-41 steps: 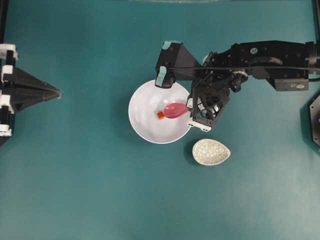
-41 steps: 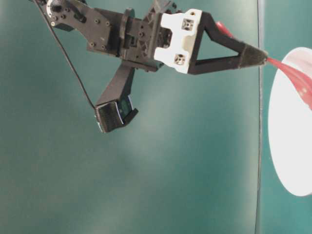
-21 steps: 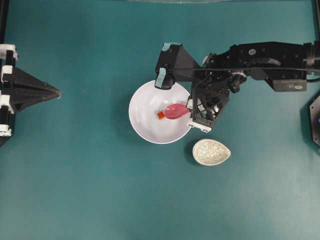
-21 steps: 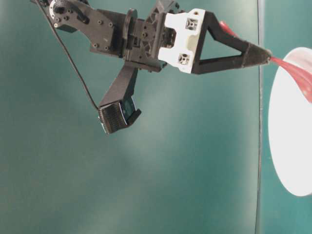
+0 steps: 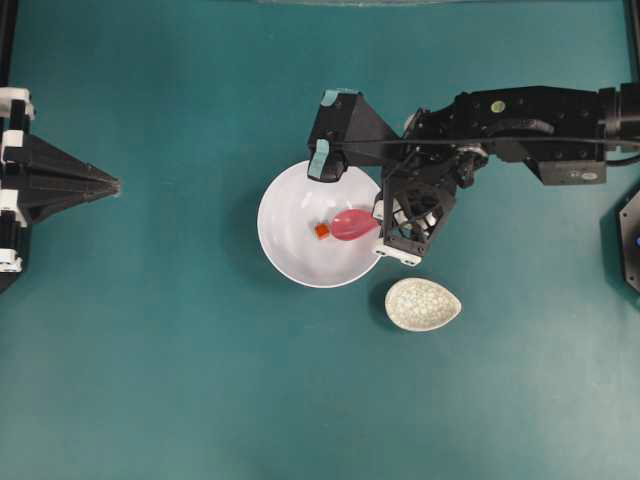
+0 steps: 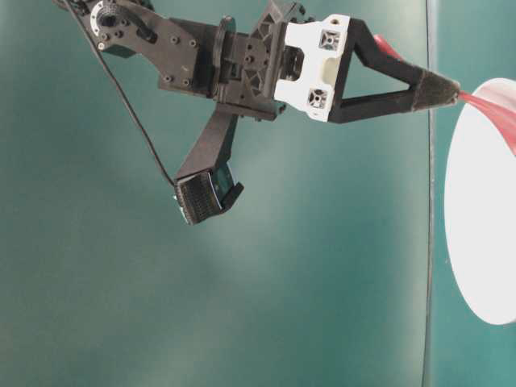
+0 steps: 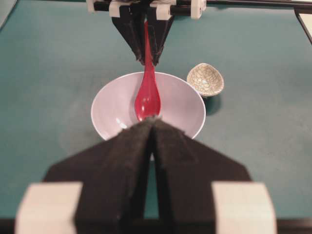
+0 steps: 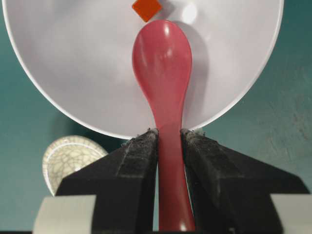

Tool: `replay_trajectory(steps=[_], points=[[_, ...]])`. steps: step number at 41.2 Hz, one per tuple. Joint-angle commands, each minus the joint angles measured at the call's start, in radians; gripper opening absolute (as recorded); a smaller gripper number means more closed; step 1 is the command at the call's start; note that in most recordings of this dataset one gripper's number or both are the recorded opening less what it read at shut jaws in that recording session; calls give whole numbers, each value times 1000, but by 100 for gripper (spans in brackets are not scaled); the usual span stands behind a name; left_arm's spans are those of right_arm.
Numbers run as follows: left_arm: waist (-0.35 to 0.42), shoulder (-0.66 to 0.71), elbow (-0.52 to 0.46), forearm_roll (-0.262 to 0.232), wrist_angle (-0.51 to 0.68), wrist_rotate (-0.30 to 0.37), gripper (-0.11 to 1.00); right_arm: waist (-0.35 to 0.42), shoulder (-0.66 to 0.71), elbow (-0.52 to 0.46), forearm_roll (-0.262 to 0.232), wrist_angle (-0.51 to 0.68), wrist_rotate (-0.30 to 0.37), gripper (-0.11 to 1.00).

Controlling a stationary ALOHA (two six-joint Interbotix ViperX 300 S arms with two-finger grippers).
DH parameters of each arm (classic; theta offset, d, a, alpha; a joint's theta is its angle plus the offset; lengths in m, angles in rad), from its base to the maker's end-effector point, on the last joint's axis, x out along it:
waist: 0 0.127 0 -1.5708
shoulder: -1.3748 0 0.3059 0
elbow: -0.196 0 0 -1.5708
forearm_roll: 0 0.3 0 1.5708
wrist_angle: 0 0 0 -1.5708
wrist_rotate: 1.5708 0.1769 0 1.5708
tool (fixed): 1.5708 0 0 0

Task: Grip the spoon and scoop the red block from the bowl with right arm.
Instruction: 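Lower the spoon bowl into the white bowl beside the red cube, then push the spoon under the red cube toward the bowl's left side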

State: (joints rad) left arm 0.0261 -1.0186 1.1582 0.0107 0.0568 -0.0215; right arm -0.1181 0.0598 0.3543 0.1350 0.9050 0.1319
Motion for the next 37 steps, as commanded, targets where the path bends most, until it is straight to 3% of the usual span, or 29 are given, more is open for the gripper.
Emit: replay_trajectory(steps=[1, 37], points=[[3, 5, -29, 2, -5, 0, 1, 8, -6, -21, -2, -2, -2, 24], [3, -6, -31, 0, -5, 0, 1, 15, 51, -57, -2, -110, 5, 24]])
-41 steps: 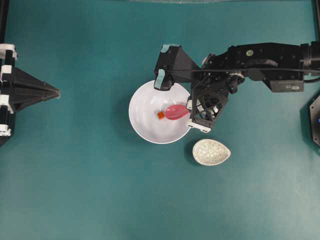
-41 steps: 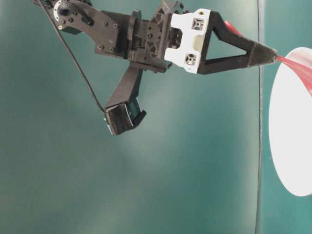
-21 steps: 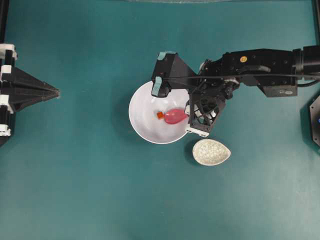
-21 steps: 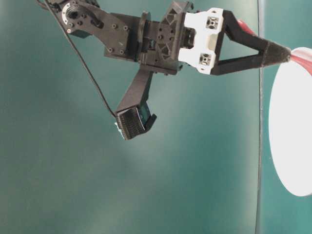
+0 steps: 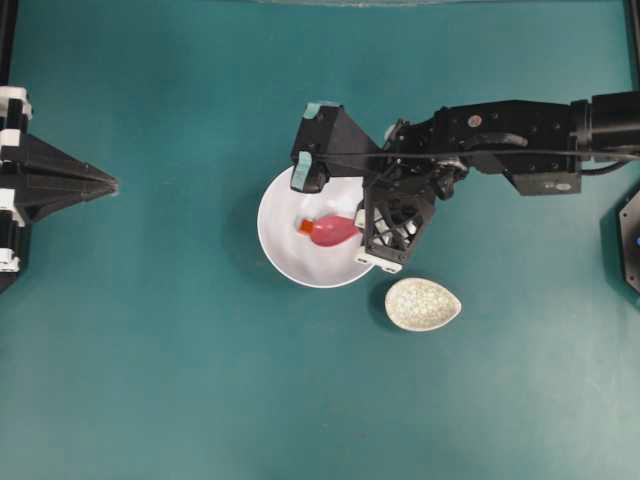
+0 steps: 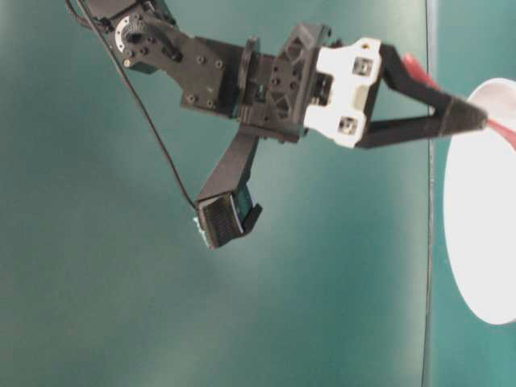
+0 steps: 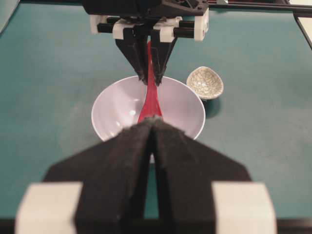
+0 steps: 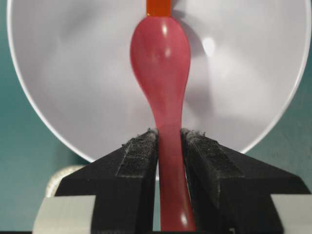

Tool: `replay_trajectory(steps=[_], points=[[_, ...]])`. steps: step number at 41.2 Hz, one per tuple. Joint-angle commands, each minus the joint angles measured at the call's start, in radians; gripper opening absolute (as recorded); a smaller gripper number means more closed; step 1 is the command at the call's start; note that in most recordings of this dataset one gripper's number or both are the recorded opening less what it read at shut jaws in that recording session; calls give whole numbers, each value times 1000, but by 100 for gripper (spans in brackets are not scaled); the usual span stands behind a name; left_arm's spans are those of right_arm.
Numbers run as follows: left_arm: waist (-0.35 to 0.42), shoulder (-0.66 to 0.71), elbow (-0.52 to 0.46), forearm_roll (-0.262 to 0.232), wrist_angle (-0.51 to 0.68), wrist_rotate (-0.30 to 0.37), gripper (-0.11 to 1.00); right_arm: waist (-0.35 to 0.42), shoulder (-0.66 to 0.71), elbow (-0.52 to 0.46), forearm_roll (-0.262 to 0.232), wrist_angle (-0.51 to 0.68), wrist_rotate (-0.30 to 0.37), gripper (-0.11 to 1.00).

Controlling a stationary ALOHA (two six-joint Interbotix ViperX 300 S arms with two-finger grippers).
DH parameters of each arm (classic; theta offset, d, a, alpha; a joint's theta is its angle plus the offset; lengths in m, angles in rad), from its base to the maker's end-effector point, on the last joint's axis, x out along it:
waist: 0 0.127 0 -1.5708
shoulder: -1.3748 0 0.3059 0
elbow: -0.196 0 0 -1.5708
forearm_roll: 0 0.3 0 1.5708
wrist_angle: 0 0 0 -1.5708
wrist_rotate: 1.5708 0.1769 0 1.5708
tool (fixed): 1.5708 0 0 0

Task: Grip the spoon and scoop the red block from the bowl with right arm.
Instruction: 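Push the spoon under the red cube toward the bowl's left side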

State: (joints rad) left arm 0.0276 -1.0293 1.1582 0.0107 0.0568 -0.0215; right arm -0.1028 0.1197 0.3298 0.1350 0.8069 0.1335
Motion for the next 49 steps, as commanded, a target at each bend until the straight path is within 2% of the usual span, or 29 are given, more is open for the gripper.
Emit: replay_trajectory(steps=[1, 27, 37, 49], points=[[3, 5, -31, 0, -5, 0, 1, 2, -8, -35, -2, -15, 3, 24], [3, 5, -32, 0, -5, 0, 1, -5, -2, -72, -2, -81, 11, 24], [3, 5, -31, 2, -5, 0, 1, -5, -29, -74, -26, -91, 11, 24], [2, 5, -31, 2, -5, 0, 1, -5, -37, -72, -26, -115, 12, 24]])
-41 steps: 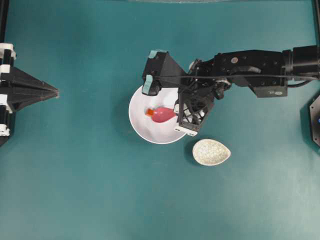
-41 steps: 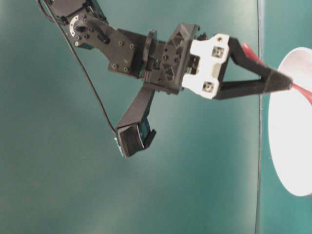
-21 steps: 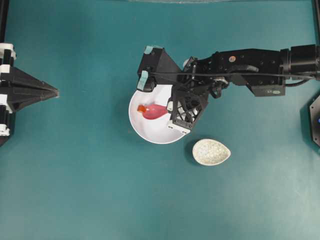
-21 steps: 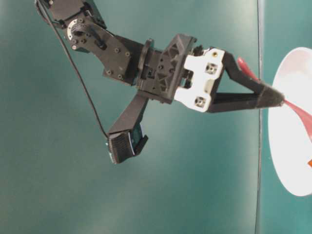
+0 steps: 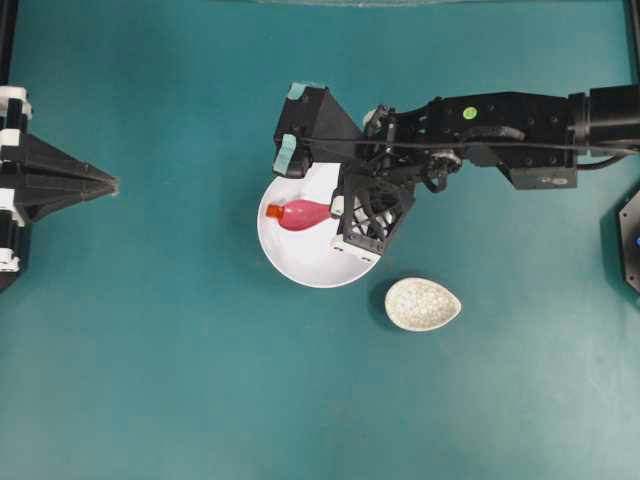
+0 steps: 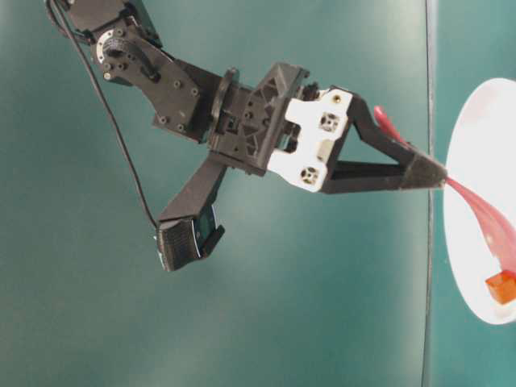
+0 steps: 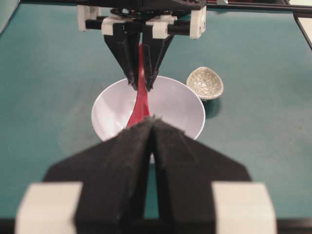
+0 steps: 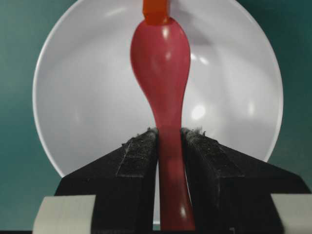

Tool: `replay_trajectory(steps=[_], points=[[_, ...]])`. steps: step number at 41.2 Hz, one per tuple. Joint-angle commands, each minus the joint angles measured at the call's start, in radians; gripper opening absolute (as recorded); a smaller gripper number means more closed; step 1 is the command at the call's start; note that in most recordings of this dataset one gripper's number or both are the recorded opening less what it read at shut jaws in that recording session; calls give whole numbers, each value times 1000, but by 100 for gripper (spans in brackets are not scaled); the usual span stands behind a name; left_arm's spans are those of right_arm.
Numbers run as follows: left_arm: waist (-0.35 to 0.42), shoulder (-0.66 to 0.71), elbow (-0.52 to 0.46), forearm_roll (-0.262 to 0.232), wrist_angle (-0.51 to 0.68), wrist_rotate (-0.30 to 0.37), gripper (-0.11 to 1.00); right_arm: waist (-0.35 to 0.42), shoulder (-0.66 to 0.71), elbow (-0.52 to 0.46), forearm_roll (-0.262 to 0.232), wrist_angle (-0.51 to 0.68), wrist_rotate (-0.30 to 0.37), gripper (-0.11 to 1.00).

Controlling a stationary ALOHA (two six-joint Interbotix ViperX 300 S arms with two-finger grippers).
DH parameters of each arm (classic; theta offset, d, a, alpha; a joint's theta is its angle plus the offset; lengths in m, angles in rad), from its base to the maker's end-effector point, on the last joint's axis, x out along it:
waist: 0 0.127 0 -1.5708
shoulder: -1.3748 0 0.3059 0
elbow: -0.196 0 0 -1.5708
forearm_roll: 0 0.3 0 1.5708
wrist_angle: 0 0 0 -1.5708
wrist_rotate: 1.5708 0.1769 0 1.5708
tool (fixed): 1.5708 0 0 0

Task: Grip the spoon and scoop the red block from the bowl with right arm.
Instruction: 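Push the spoon under the red cube toward the bowl's left side, then raise the spoon with the cube on it out of the bowl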

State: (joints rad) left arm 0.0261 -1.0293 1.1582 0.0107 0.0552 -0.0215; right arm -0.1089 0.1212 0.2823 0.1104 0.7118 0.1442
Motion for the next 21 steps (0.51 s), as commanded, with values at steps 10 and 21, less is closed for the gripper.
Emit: replay_trajectory(steps=[10, 21], points=[[3, 5, -31, 2, -3, 0, 1, 2, -38, -23, 0, -66, 2, 24], [5, 5, -31, 0, -3, 0, 1, 2, -55, -11, 0, -67, 2, 24]])
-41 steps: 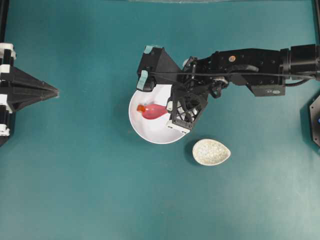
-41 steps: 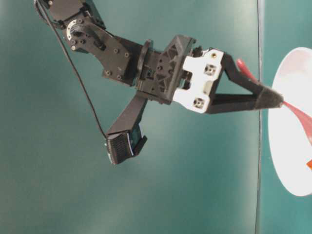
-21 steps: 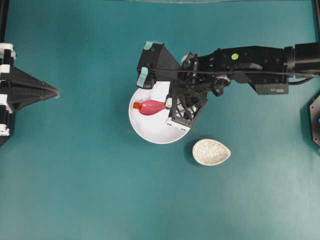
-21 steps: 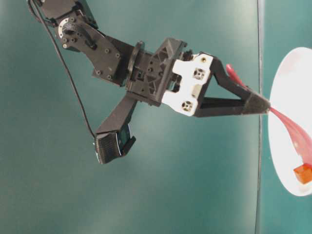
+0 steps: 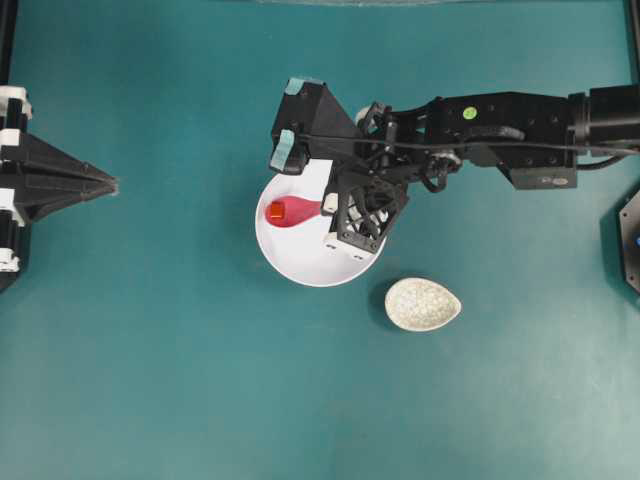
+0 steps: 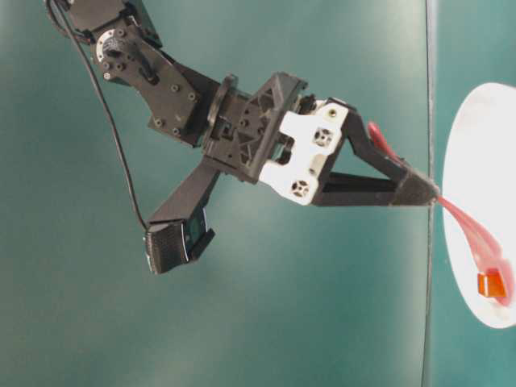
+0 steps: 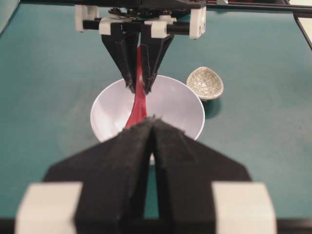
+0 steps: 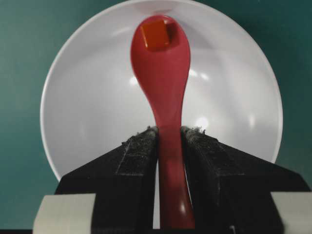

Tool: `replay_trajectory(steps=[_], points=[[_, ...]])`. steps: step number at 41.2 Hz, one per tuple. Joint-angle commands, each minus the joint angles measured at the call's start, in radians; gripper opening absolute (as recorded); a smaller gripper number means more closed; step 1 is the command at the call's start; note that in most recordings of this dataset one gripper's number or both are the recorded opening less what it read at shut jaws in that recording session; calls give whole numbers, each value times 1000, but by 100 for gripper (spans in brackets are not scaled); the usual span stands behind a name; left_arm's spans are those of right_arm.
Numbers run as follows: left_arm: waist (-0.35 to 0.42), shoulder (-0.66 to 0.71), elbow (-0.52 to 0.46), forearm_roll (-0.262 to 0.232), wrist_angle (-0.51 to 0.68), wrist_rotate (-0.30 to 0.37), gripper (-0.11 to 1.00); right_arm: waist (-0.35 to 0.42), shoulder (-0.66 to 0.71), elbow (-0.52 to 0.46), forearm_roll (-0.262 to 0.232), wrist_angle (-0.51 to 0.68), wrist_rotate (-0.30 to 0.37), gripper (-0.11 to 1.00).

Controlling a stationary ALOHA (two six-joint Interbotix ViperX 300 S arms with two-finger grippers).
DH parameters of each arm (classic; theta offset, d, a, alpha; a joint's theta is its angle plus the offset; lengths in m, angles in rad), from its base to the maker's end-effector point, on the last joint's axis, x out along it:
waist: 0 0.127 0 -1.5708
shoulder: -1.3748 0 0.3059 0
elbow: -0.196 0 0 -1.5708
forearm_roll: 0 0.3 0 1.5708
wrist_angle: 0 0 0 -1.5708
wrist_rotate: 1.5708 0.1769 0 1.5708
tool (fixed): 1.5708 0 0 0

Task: Grip the spoon and scoop the red block from the bowl with right arm.
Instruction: 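Raise the spoon with the cube on it out of the bowl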

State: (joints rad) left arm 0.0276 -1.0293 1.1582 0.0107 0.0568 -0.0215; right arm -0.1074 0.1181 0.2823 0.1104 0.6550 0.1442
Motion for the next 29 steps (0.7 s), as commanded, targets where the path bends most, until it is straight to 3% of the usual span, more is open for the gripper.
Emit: replay_trajectory(steps=[1, 15, 29], points=[[3, 5, -32, 0, -5, 0, 1, 0, -57, -8, 0, -11, 2, 24], [2, 5, -31, 2, -5, 0, 1, 5, -153, 106, 3, -60, 12, 24], [2, 5, -31, 0, -5, 0, 1, 12, -295, 298, 5, -308, 31, 24]])
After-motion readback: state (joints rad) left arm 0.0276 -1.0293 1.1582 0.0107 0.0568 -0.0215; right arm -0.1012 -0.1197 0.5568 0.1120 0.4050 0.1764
